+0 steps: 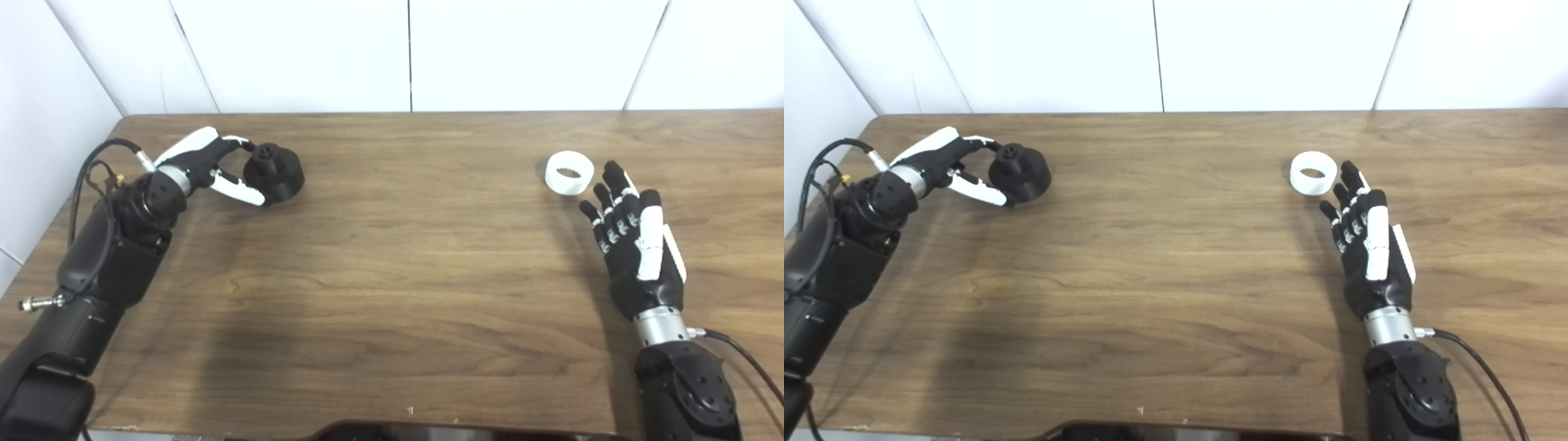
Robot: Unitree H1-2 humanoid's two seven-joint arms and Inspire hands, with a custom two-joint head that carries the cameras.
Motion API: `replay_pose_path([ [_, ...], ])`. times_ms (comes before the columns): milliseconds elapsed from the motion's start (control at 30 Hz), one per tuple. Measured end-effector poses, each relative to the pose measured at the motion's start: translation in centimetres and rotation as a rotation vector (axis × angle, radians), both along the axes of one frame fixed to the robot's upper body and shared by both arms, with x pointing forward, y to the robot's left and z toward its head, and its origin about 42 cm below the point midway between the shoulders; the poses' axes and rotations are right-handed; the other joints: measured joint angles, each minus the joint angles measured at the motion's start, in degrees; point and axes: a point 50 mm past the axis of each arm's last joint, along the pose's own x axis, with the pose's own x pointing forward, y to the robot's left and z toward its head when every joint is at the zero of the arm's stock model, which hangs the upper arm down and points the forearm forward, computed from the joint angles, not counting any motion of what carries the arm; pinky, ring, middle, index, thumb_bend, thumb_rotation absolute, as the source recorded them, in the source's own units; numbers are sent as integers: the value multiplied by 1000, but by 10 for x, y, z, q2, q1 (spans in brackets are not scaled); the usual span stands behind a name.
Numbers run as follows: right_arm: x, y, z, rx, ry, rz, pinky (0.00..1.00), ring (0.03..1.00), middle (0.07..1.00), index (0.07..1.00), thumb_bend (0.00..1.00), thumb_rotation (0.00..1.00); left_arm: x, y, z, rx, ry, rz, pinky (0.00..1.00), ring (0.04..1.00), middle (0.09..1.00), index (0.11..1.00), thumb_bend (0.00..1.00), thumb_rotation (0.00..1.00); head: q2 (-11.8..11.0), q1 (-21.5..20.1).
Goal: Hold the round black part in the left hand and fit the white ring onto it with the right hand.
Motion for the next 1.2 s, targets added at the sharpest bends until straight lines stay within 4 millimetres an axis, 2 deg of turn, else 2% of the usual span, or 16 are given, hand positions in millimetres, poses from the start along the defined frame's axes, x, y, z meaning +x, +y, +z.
replay_pose_path([
  [567, 0, -1, 0, -2, 0, 4, 944, 1000, 1000, 946, 536, 1000, 2, -11, -7, -8, -13, -2, 873, 1000, 1000, 867, 972, 262, -1, -4],
  [967, -1, -2, 0, -1, -1, 2, 947, 1000, 1000, 947, 549, 1000, 4, -15, -10, 3, -36, -19, 909, 1000, 1000, 854, 935, 236, 0, -7],
  [1100, -1, -3, 0, -1, -1, 2, 949, 1000, 1000, 947, 555, 1000, 4, -16, -11, 5, -41, -19, 905, 1000, 991, 834, 883, 196, 0, -8],
  [1200, -2, -4, 0, 6, -2, -1, 950, 1000, 1000, 943, 559, 1000, 5, -16, -13, 7, -56, -9, 897, 1000, 960, 774, 820, 133, 0, -7],
])
